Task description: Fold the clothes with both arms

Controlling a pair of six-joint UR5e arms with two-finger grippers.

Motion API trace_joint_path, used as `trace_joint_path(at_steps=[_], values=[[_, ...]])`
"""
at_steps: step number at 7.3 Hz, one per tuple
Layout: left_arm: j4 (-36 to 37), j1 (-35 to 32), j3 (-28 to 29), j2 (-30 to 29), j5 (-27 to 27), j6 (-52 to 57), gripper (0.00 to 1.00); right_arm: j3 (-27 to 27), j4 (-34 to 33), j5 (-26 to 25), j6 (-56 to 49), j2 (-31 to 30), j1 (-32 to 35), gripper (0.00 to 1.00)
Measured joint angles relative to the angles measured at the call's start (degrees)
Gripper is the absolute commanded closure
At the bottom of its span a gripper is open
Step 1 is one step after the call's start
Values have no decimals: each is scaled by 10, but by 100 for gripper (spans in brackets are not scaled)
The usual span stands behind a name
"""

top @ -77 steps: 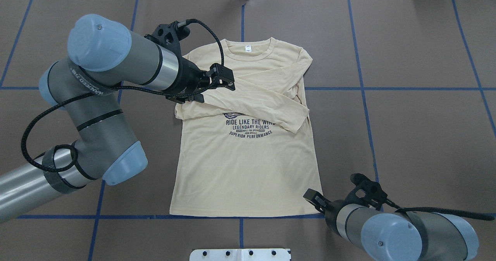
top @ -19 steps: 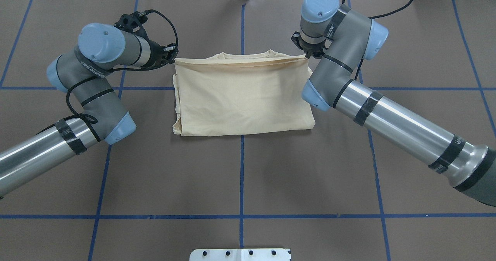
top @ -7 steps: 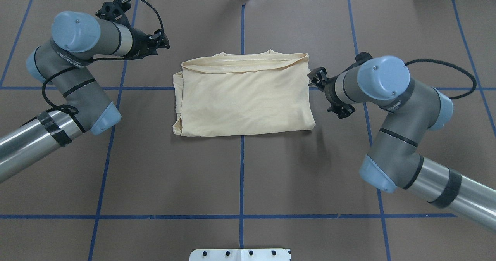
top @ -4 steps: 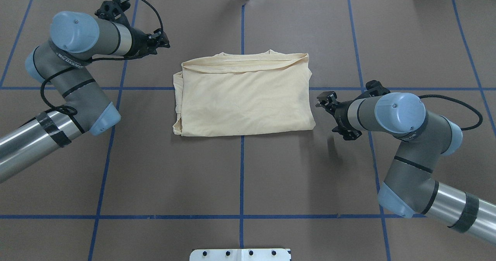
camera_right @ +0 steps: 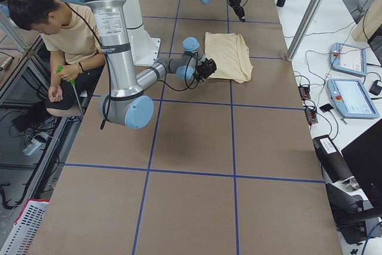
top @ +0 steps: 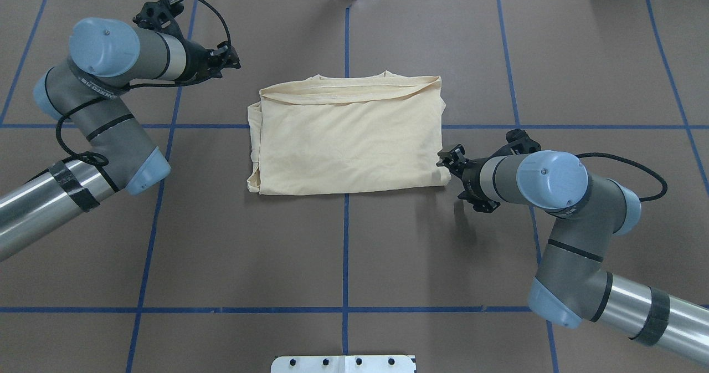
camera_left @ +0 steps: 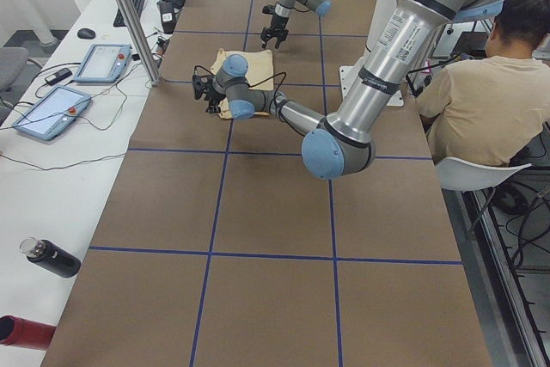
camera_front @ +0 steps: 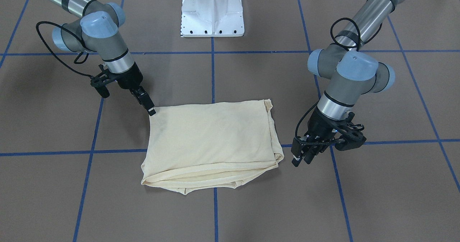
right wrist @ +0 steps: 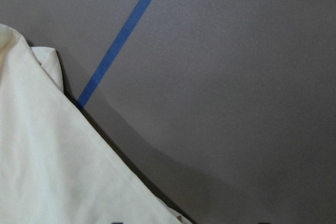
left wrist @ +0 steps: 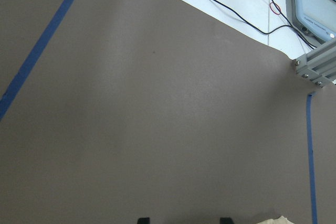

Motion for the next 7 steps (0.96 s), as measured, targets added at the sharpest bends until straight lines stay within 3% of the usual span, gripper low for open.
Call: trace_joint_path(at_steps=[2, 7], values=[[0, 0, -1, 3, 6, 0, 46, 0, -15, -5, 0, 11, -6, 100], [0, 1, 0, 4, 8, 0, 46, 19, -37, -6, 0, 14, -3, 100]])
